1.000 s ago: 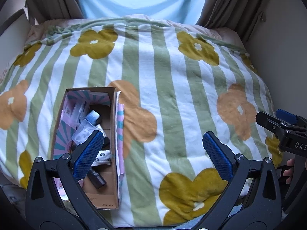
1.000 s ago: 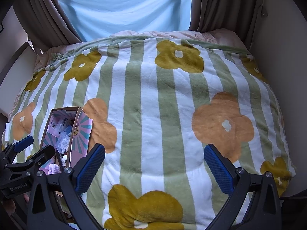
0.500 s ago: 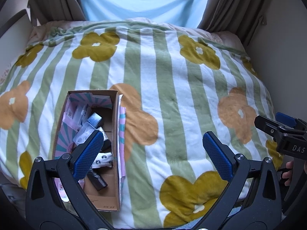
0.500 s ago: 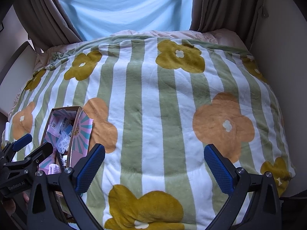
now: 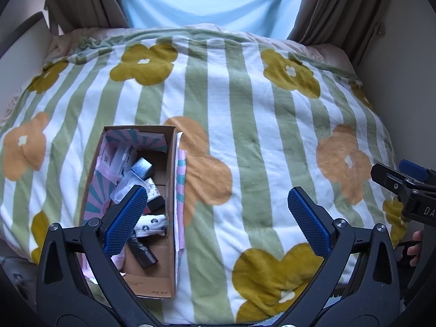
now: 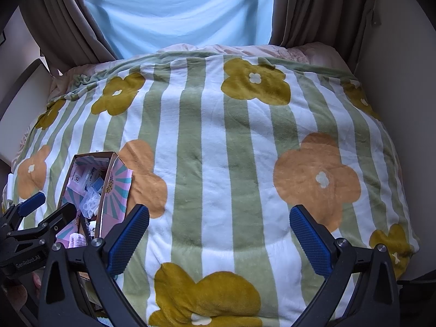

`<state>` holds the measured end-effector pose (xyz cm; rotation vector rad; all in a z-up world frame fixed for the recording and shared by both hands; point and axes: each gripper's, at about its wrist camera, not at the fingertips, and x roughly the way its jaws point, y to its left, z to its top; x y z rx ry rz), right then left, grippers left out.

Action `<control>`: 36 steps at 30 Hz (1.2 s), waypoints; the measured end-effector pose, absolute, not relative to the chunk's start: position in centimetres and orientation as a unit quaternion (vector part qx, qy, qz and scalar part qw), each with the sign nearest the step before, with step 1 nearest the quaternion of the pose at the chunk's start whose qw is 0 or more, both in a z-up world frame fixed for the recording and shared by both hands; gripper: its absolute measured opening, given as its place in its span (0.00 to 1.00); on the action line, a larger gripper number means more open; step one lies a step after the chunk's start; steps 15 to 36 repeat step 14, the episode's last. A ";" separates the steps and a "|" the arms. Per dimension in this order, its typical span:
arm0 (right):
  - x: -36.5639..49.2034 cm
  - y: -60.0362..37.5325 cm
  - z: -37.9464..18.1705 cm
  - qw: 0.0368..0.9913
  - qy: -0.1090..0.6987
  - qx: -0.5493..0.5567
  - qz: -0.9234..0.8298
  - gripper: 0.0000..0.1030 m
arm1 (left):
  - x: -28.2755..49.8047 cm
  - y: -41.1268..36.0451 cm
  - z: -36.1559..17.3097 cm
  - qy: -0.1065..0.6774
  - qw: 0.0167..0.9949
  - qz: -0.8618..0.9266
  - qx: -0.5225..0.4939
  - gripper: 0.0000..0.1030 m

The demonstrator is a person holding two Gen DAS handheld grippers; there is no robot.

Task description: Organize objects

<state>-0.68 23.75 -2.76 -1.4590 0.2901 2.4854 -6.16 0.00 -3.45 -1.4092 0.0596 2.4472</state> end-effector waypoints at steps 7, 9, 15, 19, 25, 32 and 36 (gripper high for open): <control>-0.8 23.6 -2.6 0.122 0.098 -0.499 0.853 1.00 | -6.3 0.0 -4.6 0.003 0.162 0.837 -0.523 1.00; -0.9 23.6 -2.4 0.124 0.096 -0.499 0.853 1.00 | -6.3 -0.1 -5.1 0.001 0.145 0.834 -0.533 1.00; -1.3 24.0 -2.1 0.128 0.091 -0.501 0.851 1.00 | -6.2 -0.4 -6.3 -0.011 0.139 0.829 -0.542 1.00; -1.3 24.0 -2.1 0.128 0.091 -0.501 0.851 1.00 | -6.2 -0.4 -6.3 -0.011 0.139 0.829 -0.542 1.00; -1.3 24.0 -2.1 0.128 0.091 -0.501 0.851 1.00 | -6.2 -0.4 -6.3 -0.011 0.139 0.829 -0.542 1.00; -1.3 24.0 -2.1 0.128 0.091 -0.501 0.851 1.00 | -6.2 -0.4 -6.3 -0.011 0.139 0.829 -0.542 1.00; -1.3 24.0 -2.1 0.128 0.091 -0.501 0.851 1.00 | -6.2 -0.4 -6.3 -0.011 0.139 0.829 -0.542 1.00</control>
